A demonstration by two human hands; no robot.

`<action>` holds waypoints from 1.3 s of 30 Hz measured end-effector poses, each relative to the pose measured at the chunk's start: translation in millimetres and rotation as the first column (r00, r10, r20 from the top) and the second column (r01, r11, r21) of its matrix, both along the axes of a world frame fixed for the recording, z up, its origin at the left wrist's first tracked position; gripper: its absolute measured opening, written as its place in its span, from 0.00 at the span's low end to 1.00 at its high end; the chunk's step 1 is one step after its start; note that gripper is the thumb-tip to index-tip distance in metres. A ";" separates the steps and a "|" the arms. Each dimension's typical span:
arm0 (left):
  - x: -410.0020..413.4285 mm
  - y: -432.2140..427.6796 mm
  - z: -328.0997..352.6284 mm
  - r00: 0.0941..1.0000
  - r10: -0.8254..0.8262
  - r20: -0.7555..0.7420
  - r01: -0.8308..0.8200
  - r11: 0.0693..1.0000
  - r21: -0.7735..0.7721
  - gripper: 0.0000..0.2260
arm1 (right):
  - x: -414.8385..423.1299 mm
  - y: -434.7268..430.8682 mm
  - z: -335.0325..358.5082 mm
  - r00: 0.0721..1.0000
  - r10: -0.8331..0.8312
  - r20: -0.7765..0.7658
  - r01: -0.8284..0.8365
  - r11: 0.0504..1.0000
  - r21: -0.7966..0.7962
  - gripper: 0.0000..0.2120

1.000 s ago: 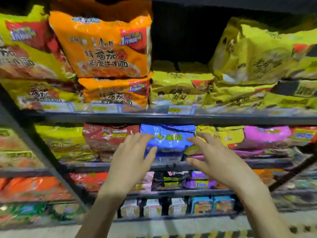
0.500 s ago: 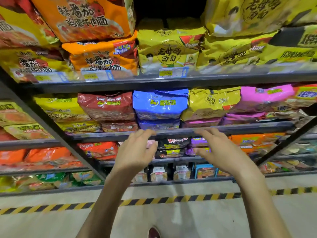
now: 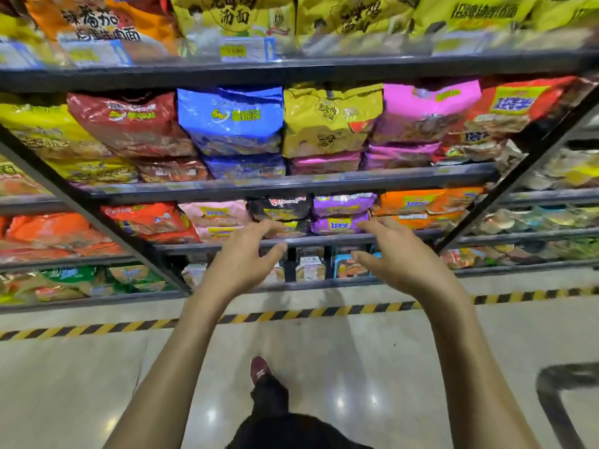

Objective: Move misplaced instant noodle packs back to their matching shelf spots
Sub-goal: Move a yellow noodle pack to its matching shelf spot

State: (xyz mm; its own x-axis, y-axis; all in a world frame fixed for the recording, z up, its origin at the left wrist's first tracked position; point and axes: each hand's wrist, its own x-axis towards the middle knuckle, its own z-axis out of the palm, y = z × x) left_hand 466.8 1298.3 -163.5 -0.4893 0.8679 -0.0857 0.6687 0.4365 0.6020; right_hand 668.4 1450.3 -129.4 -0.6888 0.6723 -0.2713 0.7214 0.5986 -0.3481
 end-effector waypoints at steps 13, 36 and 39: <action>28.0 22.7 -17.5 0.986 0.108 0.124 -0.130 0.975 0.181 0.19 | 30.1 22.0 -25.3 0.969 -0.019 -0.246 -0.005 0.995 -0.096 0.37; -70.3 189.4 -77.4 0.960 0.167 0.225 -0.261 0.826 0.499 0.41 | -86.1 174.5 -87.7 0.776 -0.113 -0.620 0.199 0.977 0.072 0.43; -72.9 208.6 -79.6 0.953 0.251 0.167 -0.302 0.815 0.495 0.41 | -102.4 193.9 -96.3 0.713 -0.042 -0.700 0.165 0.980 0.109 0.46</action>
State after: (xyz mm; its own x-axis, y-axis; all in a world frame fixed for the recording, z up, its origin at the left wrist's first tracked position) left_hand 393.9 1506.9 -243.1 -0.7272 0.6292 0.2744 0.4986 0.2094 0.8412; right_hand 566.0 1644.2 -225.7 -0.5651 0.7406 0.3635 0.3761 0.6234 -0.6855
